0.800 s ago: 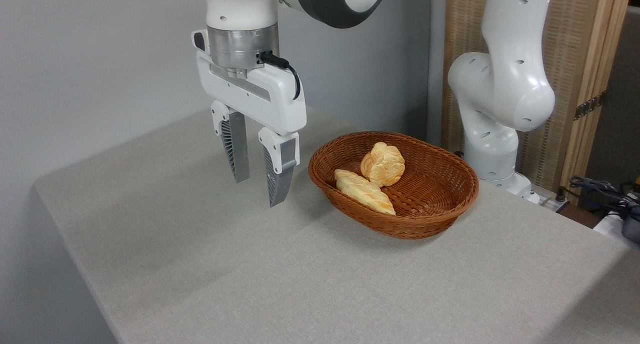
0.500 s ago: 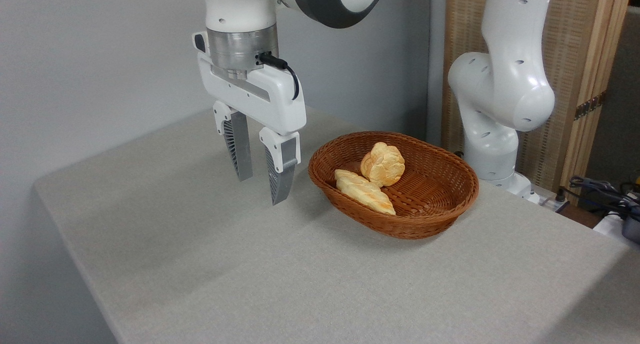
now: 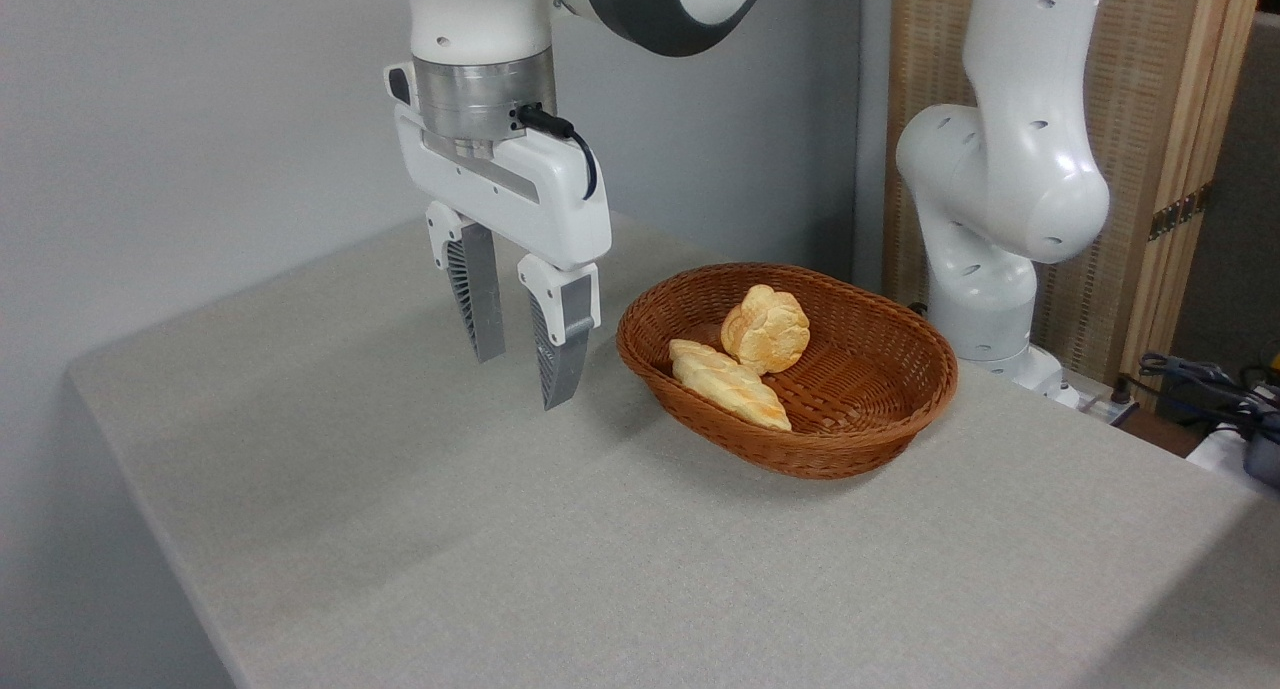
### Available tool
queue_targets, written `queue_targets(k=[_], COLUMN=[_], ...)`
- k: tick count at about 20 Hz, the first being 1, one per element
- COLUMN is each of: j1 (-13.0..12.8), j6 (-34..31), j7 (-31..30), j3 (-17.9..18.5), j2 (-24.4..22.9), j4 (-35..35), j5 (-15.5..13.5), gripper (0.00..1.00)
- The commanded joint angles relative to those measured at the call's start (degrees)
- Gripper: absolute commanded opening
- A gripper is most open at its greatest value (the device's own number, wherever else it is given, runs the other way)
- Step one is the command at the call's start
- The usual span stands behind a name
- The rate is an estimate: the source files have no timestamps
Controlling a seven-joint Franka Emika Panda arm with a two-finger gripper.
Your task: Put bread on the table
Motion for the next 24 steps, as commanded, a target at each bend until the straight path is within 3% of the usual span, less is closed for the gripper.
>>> queue_targets(k=[1,19,24], j1=[-0.4,-0.4,-1.9], j6=[-1.3,-6.5,-13.0], j7=[-0.9,-0.7,-0.5], j3=[0.3,-1.0,-1.4], j2=[0.2,0.0,-1.2], j4=[1.0,1.0,-0.6], j5=[-0.4,-0.3,-0.3], gripper=[1.0,1.0,1.0])
